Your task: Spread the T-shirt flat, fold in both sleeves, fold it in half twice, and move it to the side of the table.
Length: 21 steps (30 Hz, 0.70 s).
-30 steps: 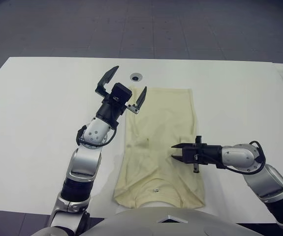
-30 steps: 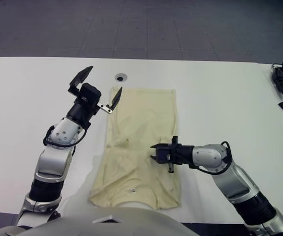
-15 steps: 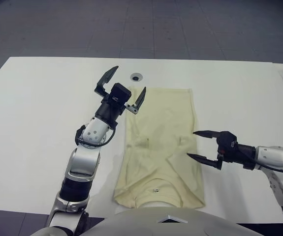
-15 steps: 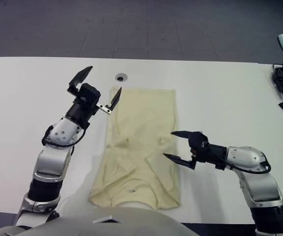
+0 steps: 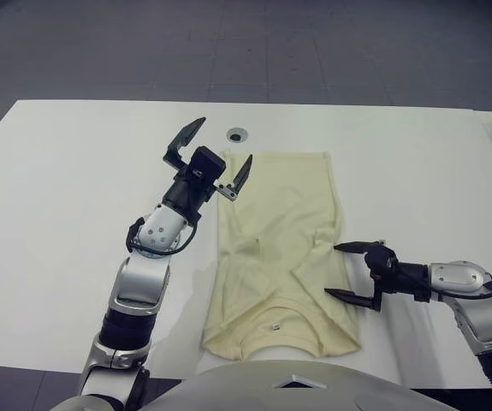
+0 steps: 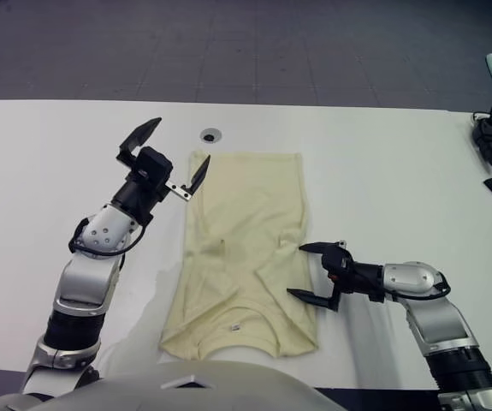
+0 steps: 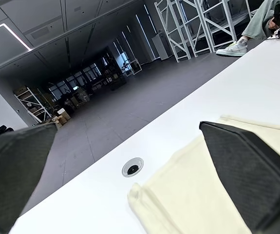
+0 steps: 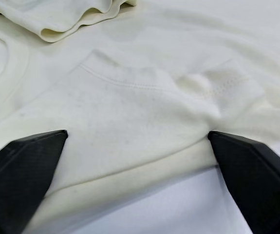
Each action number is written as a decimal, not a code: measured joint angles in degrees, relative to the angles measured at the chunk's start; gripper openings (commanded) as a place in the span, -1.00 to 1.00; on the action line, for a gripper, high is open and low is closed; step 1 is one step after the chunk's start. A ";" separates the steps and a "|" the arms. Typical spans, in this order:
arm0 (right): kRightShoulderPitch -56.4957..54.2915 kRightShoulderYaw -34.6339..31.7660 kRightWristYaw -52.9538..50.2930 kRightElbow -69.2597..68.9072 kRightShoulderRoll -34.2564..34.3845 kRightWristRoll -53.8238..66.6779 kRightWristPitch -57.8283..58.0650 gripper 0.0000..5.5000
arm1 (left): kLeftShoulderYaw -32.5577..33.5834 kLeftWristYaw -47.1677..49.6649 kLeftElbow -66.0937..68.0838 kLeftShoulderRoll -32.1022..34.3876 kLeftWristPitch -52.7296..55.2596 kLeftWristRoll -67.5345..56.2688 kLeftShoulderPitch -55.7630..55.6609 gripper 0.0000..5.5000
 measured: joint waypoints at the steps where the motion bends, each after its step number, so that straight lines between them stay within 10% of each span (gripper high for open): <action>1: 0.58 -0.66 -0.52 -0.53 -0.01 0.23 0.30 0.95 | 0.01 -0.24 0.06 0.26 -0.05 -0.01 -0.01 0.96; 10: 10.02 -12.42 -4.15 -20.32 -1.03 10.53 8.91 0.95 | 2.42 -15.08 -2.76 12.58 -3.05 -5.69 1.30 0.96; 21: 32.75 -27.20 -0.72 -37.72 -2.80 2.58 3.47 0.95 | 17.39 -44.83 -19.45 37.72 -18.40 -18.42 33.53 0.96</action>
